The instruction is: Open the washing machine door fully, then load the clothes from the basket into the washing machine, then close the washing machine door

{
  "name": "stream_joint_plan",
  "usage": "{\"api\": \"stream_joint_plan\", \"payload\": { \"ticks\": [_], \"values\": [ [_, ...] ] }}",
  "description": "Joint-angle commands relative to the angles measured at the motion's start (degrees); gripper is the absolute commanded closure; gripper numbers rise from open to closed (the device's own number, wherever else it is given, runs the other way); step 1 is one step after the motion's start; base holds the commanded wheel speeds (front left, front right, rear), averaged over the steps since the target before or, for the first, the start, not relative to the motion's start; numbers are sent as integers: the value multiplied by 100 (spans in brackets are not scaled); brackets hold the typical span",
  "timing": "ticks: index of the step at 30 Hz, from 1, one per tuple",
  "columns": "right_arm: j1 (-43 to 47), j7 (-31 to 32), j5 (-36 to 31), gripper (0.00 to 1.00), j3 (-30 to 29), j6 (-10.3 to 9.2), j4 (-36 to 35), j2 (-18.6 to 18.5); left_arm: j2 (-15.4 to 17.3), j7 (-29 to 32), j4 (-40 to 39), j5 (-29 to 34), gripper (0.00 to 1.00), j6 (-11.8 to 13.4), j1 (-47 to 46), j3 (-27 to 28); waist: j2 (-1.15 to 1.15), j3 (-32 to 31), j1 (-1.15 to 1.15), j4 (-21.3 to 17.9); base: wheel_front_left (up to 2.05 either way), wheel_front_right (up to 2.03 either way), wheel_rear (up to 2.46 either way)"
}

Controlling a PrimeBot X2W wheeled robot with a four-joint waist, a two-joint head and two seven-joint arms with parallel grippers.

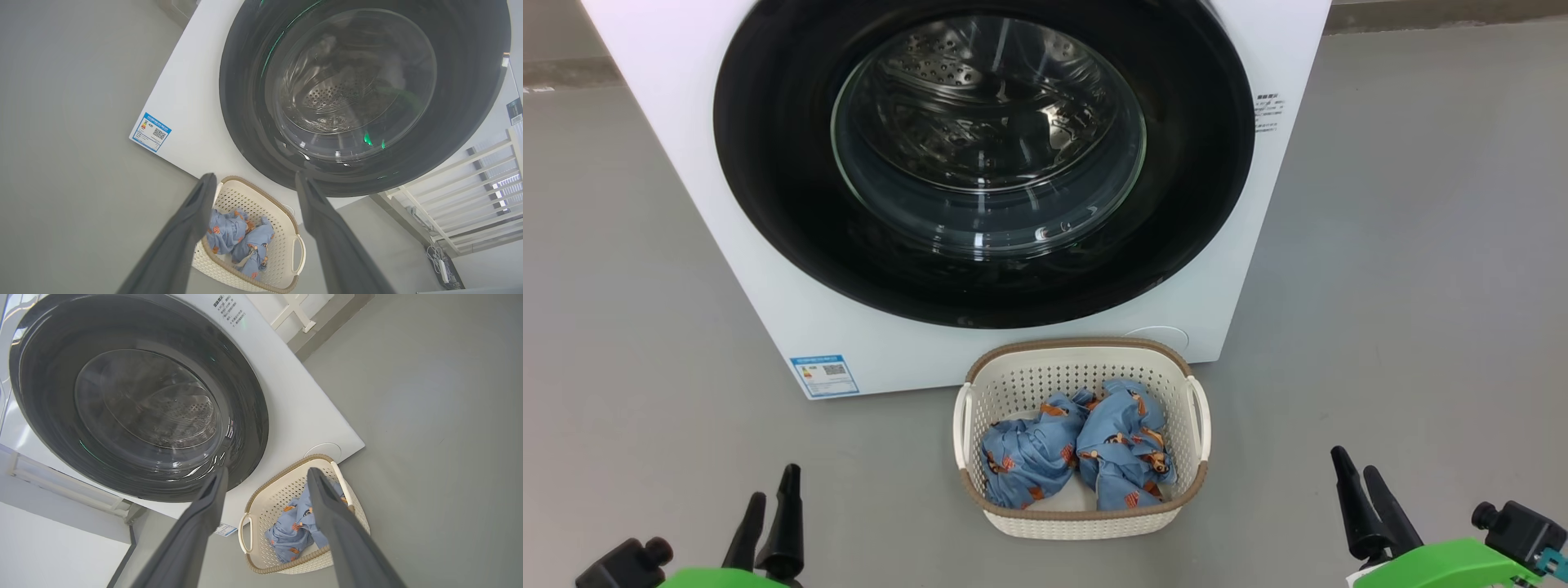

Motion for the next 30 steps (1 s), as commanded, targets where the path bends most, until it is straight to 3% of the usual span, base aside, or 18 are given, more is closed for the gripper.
{"api": "stream_joint_plan", "payload": {
  "ticks": [1,30],
  "values": [
    [-44,-77,-190,0,130,-3,-173,-80,135,-80,-200,186,0,-9,-45,85,0,-1,0,-1,0,0,0],
    [29,-546,-2010,0,317,-5,-294,-175,230,-553,-422,2004,0,-13,-32,-58,0,40,0,32,0,0,0]
  ]
}}
